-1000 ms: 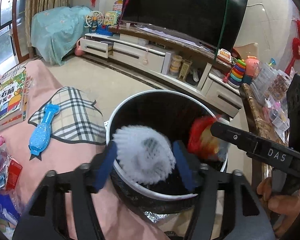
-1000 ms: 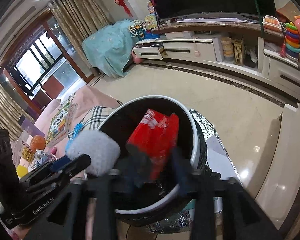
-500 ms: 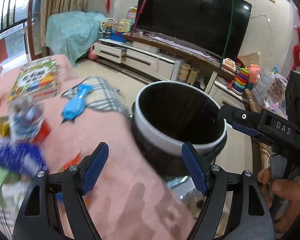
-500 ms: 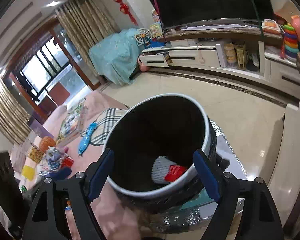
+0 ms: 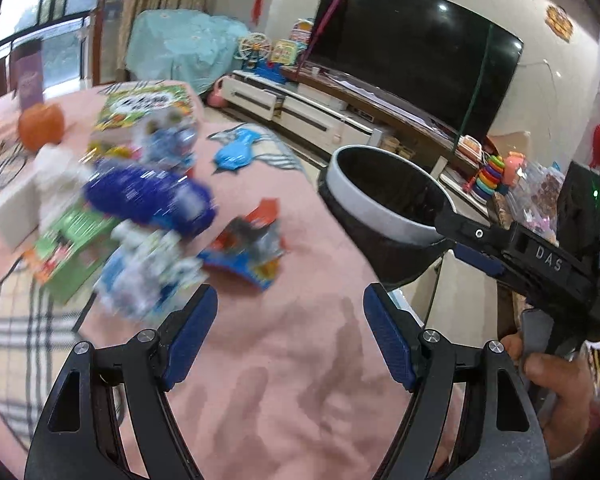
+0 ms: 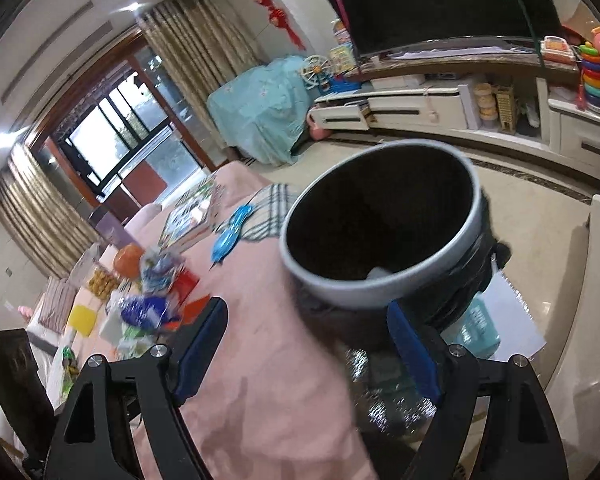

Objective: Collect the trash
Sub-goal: 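Grasp the crumpled paper with the left tool while the right tool grasps the orange wrapper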

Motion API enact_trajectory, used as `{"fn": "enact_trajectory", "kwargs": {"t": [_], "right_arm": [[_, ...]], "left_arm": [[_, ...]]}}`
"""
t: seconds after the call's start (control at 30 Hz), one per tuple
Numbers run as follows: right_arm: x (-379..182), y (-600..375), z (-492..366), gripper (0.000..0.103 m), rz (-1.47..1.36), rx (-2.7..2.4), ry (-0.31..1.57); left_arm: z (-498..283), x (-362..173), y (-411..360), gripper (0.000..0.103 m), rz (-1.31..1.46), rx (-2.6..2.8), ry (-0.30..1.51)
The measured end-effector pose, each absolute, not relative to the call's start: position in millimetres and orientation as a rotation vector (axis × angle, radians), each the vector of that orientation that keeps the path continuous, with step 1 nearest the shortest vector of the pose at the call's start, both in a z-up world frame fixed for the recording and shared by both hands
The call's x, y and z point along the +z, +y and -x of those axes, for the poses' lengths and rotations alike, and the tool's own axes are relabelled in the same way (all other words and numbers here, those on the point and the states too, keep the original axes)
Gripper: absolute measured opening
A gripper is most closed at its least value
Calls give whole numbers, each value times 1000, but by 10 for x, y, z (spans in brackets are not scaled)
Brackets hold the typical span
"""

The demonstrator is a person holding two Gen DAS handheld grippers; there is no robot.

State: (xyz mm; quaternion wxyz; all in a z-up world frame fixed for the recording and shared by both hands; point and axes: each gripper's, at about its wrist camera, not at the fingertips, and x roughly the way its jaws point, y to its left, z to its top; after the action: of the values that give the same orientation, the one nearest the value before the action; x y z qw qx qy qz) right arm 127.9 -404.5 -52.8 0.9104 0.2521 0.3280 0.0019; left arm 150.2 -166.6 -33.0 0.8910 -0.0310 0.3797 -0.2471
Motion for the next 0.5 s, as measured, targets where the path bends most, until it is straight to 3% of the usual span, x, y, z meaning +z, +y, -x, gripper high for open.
{"fn": "enact_trajectory", "kwargs": {"t": [0.5], "right_arm": [[-652,-3250,-1330,84,-408,157,724]], "left_arm": [[-1425,-569,-742,77,120,-321,806]]}}
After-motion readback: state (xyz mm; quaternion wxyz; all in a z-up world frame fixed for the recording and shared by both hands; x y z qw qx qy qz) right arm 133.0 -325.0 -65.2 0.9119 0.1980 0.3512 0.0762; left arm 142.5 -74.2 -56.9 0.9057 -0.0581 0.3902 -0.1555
